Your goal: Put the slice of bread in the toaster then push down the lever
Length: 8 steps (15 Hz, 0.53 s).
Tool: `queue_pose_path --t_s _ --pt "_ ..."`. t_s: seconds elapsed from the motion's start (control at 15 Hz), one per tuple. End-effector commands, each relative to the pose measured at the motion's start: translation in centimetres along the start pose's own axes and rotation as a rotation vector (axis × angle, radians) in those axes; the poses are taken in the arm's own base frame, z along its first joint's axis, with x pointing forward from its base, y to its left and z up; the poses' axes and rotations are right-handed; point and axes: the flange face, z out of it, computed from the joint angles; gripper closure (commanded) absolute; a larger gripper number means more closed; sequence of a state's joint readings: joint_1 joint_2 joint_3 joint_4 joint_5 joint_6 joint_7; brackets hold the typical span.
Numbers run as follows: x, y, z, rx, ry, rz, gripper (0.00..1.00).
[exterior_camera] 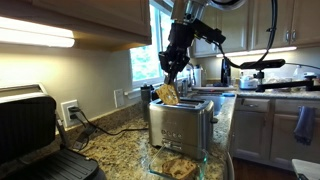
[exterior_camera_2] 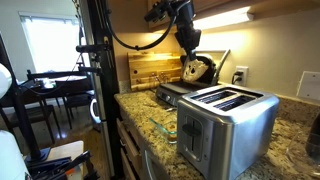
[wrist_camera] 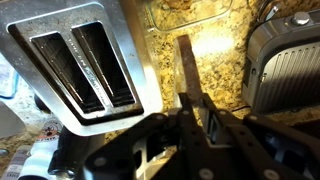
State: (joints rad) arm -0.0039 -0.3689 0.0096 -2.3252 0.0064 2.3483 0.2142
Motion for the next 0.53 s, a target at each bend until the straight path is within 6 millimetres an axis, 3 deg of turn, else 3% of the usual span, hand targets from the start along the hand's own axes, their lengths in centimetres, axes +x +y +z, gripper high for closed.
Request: queue_pose_path --t_s 0.0,0.47 --pt "-0.7 1.1 -1.0 0.018 0.029 0.03 0.95" --pt "-2.2 1.7 -1.7 0.014 0.028 0.045 0.95"
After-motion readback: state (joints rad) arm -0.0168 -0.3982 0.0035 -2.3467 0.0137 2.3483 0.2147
